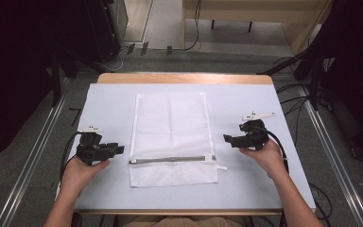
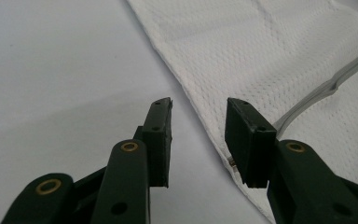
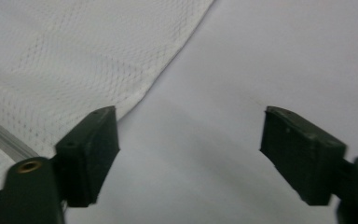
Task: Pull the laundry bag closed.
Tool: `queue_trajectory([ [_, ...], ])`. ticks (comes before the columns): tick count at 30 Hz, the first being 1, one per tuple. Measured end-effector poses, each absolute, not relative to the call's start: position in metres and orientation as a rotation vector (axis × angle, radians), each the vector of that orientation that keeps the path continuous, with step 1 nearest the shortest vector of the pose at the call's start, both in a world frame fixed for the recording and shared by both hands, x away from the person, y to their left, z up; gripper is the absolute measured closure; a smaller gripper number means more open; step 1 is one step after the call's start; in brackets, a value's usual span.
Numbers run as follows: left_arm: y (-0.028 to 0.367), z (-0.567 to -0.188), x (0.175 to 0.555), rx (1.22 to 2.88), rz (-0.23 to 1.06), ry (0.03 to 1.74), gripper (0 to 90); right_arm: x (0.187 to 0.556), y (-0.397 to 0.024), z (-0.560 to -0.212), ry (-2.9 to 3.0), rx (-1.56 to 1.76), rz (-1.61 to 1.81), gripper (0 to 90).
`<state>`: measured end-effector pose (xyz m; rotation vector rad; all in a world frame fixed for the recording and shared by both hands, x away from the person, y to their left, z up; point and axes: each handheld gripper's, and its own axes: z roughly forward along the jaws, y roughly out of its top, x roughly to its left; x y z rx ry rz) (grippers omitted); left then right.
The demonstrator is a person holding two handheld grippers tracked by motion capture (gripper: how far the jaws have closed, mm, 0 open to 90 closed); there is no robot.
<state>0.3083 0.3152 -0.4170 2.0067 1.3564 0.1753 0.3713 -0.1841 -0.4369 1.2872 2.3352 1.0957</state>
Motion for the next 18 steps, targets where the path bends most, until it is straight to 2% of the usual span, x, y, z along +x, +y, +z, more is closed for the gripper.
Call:
queue_trajectory([
  [3,0.316,-0.417,0.309,2.011,0.172,1.369,60.2,0.369,-0.184,-0.435,2.331,1.264,1.108,31.9],
  [5,0.316,-0.418,0.311,2.023,0.163,1.401,53.9,0.369,-0.184,-0.435,2.330,1.285,1.129,33.6],
  [10,0.314,-0.419,0.312,2.043,0.157,1.382,45.3,0.368,-0.181,-0.438,2.340,1.247,1.046,34.5],
  [12,0.312,-0.419,0.313,2.017,0.149,1.393,41.9,0.367,-0.181,-0.437,2.337,1.256,1.053,40.9],
  [18,0.312,-0.419,0.319,1.986,0.121,1.384,33.5,0.364,-0.182,-0.433,2.339,1.243,1.113,47.9],
])
